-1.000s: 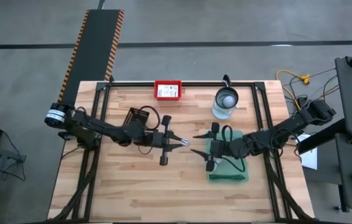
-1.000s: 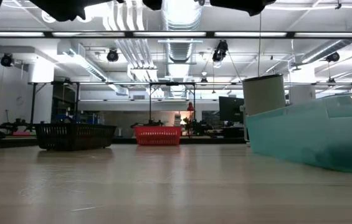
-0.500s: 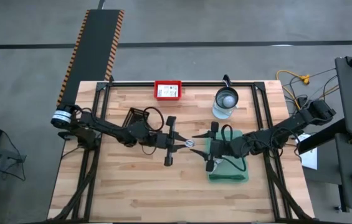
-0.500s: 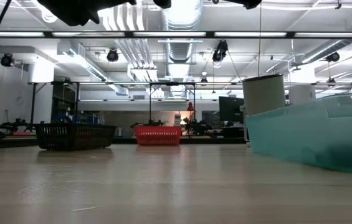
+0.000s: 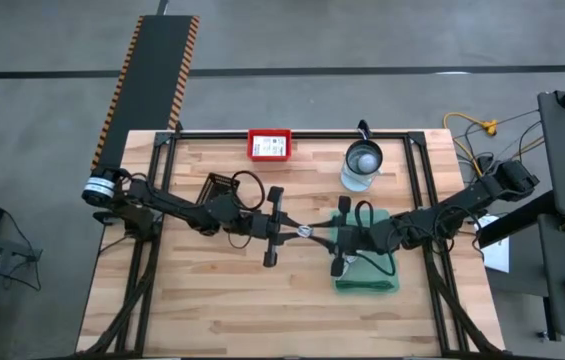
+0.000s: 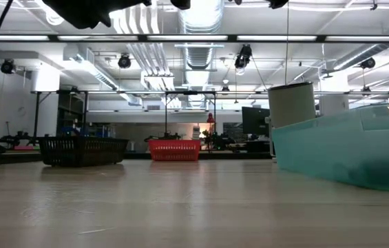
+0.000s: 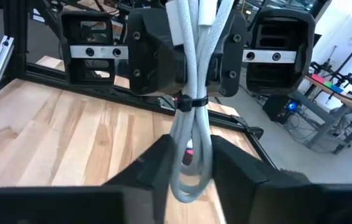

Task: Pick and place items into bin
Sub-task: Put the white charger cable into the green bin

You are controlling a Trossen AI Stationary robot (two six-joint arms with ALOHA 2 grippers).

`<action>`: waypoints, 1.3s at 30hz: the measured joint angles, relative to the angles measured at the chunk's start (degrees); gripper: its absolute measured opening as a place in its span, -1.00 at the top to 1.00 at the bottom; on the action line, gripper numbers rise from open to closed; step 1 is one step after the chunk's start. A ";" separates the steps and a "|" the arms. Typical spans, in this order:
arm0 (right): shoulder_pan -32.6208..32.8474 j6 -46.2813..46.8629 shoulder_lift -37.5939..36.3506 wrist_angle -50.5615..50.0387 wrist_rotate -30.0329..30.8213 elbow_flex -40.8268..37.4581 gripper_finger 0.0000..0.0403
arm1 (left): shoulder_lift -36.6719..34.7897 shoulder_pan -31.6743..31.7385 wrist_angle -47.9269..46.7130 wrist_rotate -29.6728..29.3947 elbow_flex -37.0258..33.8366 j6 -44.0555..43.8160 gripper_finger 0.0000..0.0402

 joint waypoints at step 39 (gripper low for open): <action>-0.04 49.67 -19.00 -66.05 5.10 0.06 0.93 | -15.82 0.63 -31.47 -1.45 -1.98 -7.54 -0.18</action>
